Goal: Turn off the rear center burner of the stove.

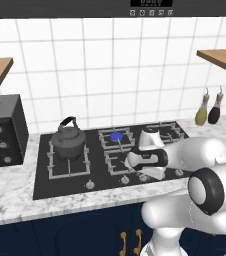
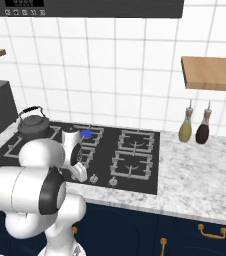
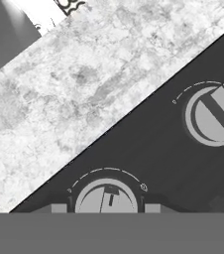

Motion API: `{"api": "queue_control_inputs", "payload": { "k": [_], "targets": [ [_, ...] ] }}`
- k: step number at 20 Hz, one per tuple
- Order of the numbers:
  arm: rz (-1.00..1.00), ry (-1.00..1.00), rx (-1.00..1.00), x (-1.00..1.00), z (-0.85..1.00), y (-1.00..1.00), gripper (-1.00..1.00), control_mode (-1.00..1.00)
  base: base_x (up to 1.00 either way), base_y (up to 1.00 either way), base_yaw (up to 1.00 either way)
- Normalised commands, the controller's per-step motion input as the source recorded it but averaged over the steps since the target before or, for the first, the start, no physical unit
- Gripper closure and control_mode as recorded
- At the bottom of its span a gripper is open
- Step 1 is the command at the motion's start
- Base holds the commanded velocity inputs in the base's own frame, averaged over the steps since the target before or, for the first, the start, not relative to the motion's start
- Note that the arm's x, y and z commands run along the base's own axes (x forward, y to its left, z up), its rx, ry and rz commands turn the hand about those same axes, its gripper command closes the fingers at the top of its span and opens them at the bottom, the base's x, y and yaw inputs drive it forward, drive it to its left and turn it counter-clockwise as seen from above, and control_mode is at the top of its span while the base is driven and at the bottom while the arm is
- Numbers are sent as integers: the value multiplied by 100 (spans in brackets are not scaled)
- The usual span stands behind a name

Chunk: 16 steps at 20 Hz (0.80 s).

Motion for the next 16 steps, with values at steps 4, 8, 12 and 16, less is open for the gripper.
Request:
{"api": "queue_control_inputs", "payload": {
  "k": [4, 8, 12, 16],
  "targets": [
    [-14, 0, 0, -20, 0, 0, 100, -100, 0, 0, 0],
    [-26, 0, 0, -22, 0, 0, 100, -100, 0, 0, 0],
    [-33, 0, 0, -18, 0, 0, 100, -100, 0, 0, 0],
    [-34, 0, 0, -16, 0, 2, 100, -100, 0, 0, 0]
  ]
}}
